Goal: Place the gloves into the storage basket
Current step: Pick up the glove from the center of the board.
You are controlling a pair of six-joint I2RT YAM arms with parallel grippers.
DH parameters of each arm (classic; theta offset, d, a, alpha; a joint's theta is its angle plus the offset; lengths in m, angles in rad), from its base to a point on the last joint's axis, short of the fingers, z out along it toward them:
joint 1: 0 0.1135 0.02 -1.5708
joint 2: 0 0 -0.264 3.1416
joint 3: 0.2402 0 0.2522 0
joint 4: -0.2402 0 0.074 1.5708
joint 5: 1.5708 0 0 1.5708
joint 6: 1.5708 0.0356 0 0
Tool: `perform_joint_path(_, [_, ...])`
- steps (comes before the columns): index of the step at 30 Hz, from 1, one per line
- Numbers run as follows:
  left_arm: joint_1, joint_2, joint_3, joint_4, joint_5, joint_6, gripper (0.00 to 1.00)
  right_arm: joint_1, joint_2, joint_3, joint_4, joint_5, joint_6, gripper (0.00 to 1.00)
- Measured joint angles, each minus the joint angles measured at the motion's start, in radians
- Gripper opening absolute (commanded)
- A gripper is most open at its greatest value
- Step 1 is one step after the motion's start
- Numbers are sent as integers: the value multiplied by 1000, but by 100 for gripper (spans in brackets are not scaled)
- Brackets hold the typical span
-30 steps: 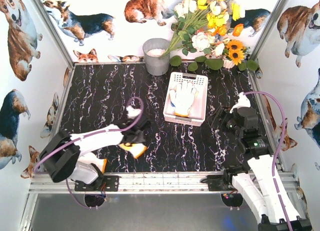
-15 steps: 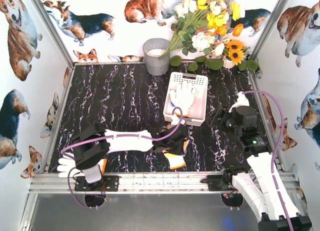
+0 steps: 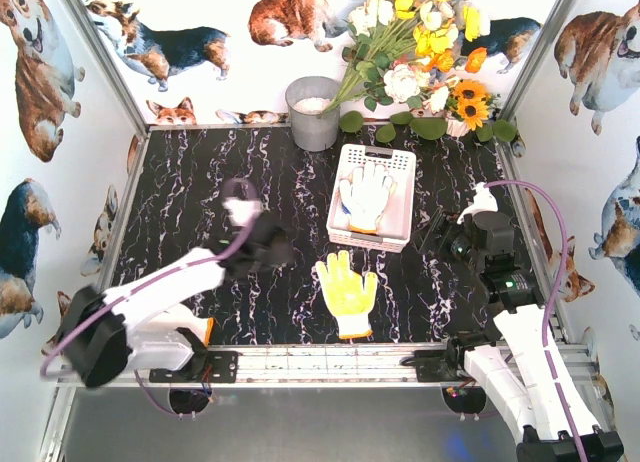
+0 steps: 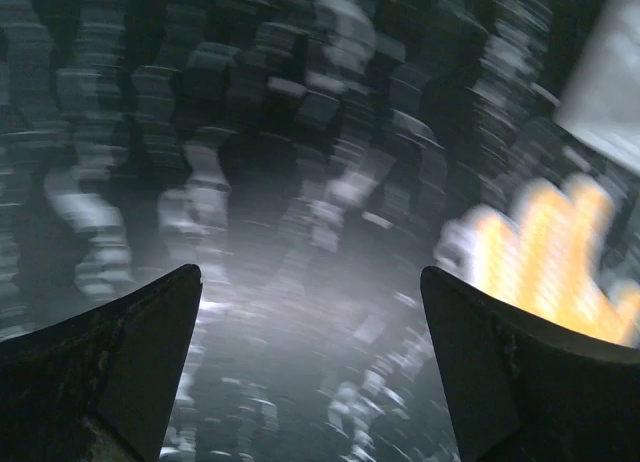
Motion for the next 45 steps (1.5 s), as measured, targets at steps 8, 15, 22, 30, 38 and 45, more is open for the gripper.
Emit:
perform_joint_path(8, [545, -346, -225, -248, -127, -41, 69, 0, -3, 0, -3, 11, -16, 67])
perform_joint_path(15, [861, -380, -258, -348, -183, -83, 69, 0, -10, 0, -3, 14, -27, 67])
perform_joint_path(22, [1125, -274, -288, -337, -153, -101, 60, 0, -10, 0, -8, 20, -31, 67])
perform_joint_path(30, [1200, -227, -358, -267, -95, -105, 53, 0, -14, 0, -21, 33, -29, 67])
perform_joint_path(38, [1200, -217, -374, -201, -67, -104, 27, 0, -13, 0, -21, 34, -26, 67])
perform_joint_path(45, [1200, -240, -394, -141, -31, -85, 8, 0, -13, 0, -21, 33, -25, 67])
